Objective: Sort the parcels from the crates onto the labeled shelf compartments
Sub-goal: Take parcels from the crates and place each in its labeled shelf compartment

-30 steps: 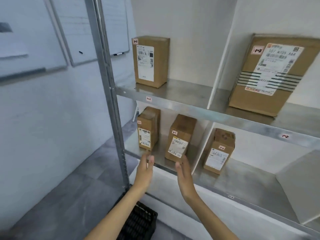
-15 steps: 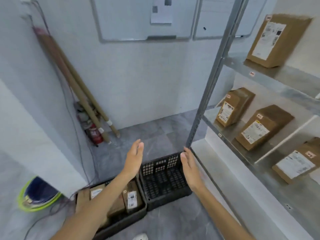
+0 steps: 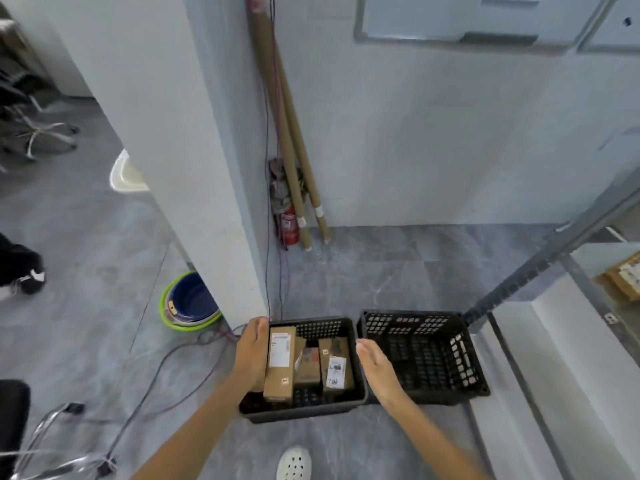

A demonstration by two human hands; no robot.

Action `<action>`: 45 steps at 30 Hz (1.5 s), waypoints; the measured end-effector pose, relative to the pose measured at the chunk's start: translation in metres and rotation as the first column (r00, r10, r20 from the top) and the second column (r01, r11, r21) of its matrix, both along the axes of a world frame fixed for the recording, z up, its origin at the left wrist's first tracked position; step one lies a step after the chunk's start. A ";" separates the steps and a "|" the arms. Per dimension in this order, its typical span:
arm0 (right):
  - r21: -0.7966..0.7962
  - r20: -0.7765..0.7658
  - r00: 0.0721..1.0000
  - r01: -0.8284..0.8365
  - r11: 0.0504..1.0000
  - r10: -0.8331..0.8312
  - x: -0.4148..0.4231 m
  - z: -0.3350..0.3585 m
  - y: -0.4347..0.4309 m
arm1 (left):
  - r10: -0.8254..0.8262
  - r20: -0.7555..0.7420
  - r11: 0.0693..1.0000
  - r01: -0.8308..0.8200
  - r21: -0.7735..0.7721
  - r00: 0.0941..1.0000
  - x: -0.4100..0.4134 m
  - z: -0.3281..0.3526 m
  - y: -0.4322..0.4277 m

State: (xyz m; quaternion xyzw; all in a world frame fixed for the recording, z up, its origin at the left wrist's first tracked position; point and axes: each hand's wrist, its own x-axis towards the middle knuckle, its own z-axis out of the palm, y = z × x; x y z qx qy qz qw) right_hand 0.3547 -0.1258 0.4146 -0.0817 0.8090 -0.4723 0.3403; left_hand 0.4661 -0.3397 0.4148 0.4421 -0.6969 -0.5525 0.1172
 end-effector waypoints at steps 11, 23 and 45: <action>0.166 0.152 0.980 -0.157 0.974 0.132 -0.022 -0.109 -0.098 | -0.007 0.233 0.986 -0.032 0.163 0.972 0.006 -0.131 -0.043; 0.293 0.386 0.921 -0.179 0.939 0.055 -0.032 -0.459 -0.165 | -0.076 0.603 0.964 -0.096 0.248 0.794 -0.004 -0.465 -0.062; -0.100 0.408 0.909 0.138 0.985 -0.085 -0.064 -0.202 -0.087 | -0.196 0.252 0.925 0.093 0.367 0.948 -0.066 -0.201 0.001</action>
